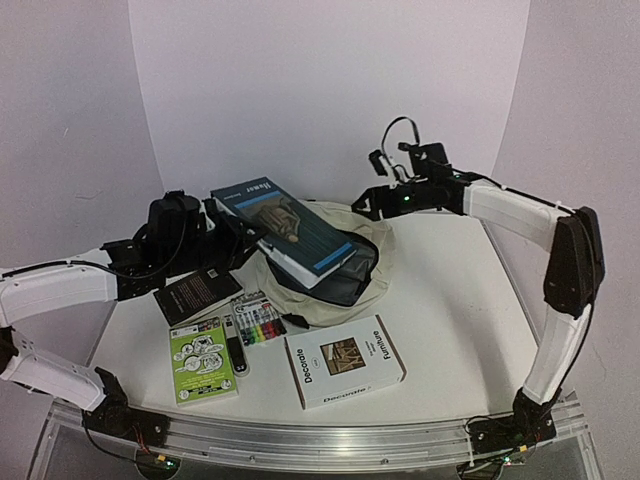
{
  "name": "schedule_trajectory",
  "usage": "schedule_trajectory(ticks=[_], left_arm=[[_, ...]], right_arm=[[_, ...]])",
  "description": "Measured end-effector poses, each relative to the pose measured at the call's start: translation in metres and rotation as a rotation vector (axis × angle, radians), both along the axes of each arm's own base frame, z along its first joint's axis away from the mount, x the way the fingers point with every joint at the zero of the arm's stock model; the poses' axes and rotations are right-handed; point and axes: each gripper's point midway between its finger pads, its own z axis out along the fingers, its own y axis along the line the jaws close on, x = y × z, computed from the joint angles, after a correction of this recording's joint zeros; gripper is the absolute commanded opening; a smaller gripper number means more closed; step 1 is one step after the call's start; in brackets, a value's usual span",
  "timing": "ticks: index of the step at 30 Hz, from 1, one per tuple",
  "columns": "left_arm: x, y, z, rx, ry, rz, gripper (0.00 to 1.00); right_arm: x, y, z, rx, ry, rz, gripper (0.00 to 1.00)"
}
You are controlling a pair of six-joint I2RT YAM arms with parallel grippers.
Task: Pack the student bag
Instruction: Place the book in the student bag.
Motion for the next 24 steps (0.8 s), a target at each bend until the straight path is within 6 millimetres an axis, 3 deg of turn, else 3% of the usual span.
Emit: schedule_trajectory(ticks=[4,8,13,17,21,24], left_arm=[[-0.019,0.005,-0.039,0.027,0.133,-0.044,0.05],[-0.034,0.014,-0.066,0.063,0.232,-0.052,0.05],[-0.045,0.022,-0.068,0.074,0.274,-0.051,0.05],[-0.05,0.022,-0.074,0.085,0.301,-0.07,0.04],[-0.052,0.018,-0.078,0.082,0.324,-0.09,0.03],[-0.053,0.014,-0.084,0.089,0.344,-0.105,0.03]], right_arm=[[-0.009,0.041,-0.052,-0.148,0.015,0.16,0.73],[-0.02,0.071,-0.097,-0.273,0.022,0.296,0.73],[-0.025,0.092,-0.137,-0.391,0.002,0.39,0.77],[-0.014,0.089,-0.167,-0.496,-0.015,0.394,0.73],[-0.004,0.078,-0.198,-0.602,-0.017,0.376,0.54],[0.005,0.065,-0.211,-0.676,-0.022,0.336,0.24]])
